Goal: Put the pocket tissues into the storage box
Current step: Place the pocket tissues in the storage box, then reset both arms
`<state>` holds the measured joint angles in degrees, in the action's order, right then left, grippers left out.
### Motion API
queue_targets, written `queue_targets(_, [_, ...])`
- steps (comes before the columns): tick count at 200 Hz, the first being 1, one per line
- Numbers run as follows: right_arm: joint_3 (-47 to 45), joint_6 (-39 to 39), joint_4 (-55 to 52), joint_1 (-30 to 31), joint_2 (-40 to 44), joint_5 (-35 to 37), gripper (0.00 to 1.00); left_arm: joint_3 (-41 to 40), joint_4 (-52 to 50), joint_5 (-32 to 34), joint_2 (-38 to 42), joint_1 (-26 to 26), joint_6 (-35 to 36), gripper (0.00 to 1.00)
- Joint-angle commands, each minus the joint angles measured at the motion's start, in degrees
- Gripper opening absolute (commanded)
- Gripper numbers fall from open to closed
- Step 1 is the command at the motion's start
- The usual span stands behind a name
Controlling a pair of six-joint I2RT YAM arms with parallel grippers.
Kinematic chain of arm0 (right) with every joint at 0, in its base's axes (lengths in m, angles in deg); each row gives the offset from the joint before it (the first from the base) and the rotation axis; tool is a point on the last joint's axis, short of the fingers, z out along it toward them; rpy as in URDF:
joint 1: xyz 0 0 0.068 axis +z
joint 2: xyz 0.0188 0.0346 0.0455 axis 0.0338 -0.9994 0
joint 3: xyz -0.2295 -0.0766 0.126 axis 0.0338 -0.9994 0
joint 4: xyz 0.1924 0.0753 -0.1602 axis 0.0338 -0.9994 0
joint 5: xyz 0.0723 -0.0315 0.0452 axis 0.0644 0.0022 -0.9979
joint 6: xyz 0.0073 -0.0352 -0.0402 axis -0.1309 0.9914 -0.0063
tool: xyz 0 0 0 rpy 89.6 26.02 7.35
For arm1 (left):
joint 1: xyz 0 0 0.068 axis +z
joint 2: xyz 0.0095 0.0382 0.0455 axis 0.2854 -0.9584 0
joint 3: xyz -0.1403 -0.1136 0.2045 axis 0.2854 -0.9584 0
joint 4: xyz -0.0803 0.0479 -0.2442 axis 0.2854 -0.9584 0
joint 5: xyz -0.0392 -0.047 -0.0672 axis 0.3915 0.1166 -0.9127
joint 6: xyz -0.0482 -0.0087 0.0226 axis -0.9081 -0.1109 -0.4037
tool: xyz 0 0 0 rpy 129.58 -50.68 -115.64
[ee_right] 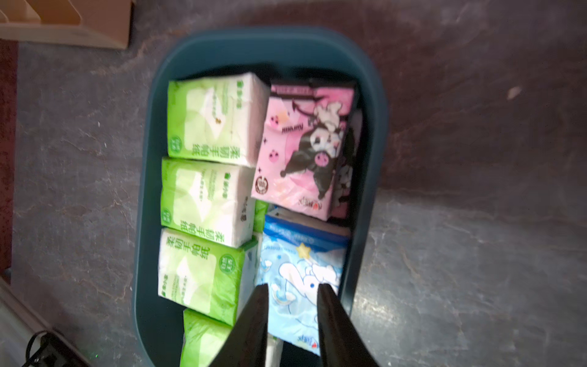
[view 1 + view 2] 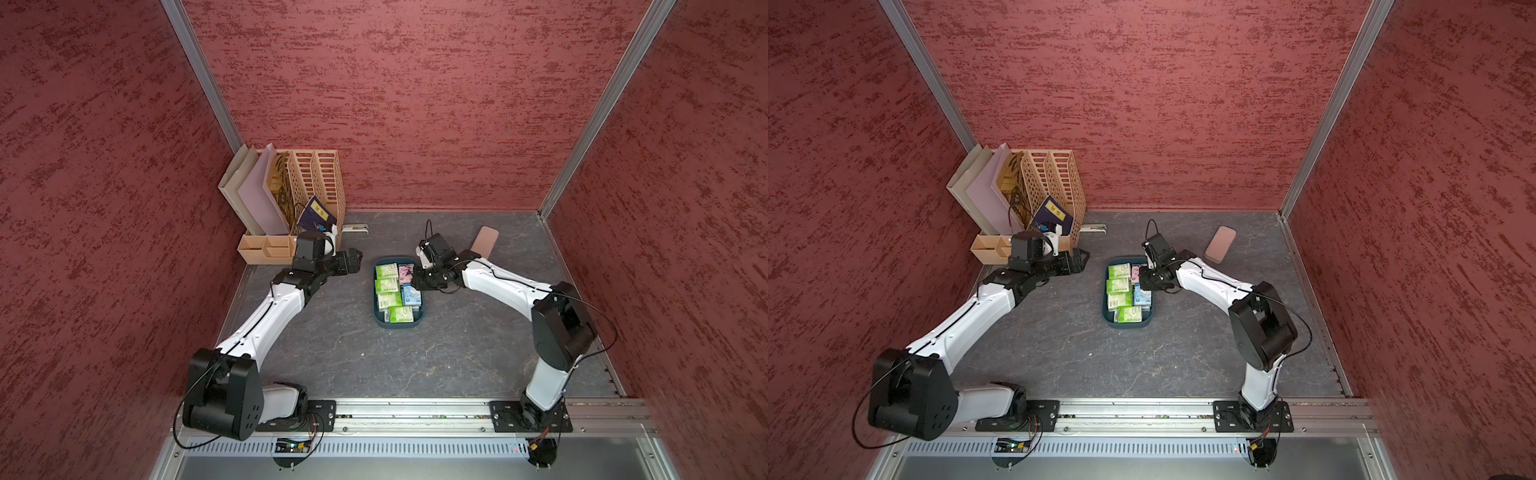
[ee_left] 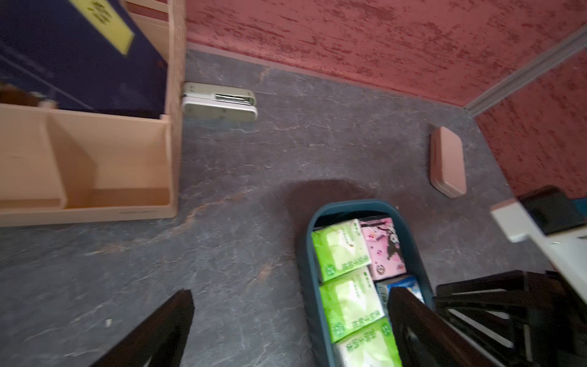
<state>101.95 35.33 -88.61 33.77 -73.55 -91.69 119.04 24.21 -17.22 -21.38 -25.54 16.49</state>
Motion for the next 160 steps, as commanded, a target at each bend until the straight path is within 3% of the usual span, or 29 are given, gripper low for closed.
queue_targets(1, [2.3, 5.3, 5.0, -1.1, 5.0, 6.0, 0.51, -1.8, 5.8, 13.1, 6.7, 2.5, 4.8, 1.00])
queue_targets(15, [1.9, 7.3, 6.9, -2.5, 7.0, 7.2, 0.64, -5.1, 8.1, 21.1, 9.9, 4.3, 6.5, 1.00])
queue_targets(27, [1.4, 8.9, 8.3, -4.2, 8.8, 8.3, 0.71, -9.4, 11.6, 23.2, 12.8, 6.5, 7.1, 1.00])
queue_targets(63, [-1.8, 13.0, 11.9, -10.7, 14.5, 10.7, 0.85, -21.5, 24.8, 17.4, 17.1, 12.1, 8.5, 1.00])
queue_targets(80, [-4.2, 13.0, 13.7, -14.4, 16.9, 10.6, 0.92, -25.1, 31.7, 9.5, 15.7, 14.9, 5.6, 1.00])
queue_targets(97, [-7.0, 13.1, 15.8, -17.4, 19.9, 12.0, 0.98, -27.9, 38.8, 8.1, 11.6, 15.2, 5.4, 1.00])
queue_targets(160, [-16.8, 16.5, 20.3, -26.3, 23.7, 21.4, 0.99, -30.9, 55.5, 4.6, -2.8, 16.1, 6.3, 1.00])
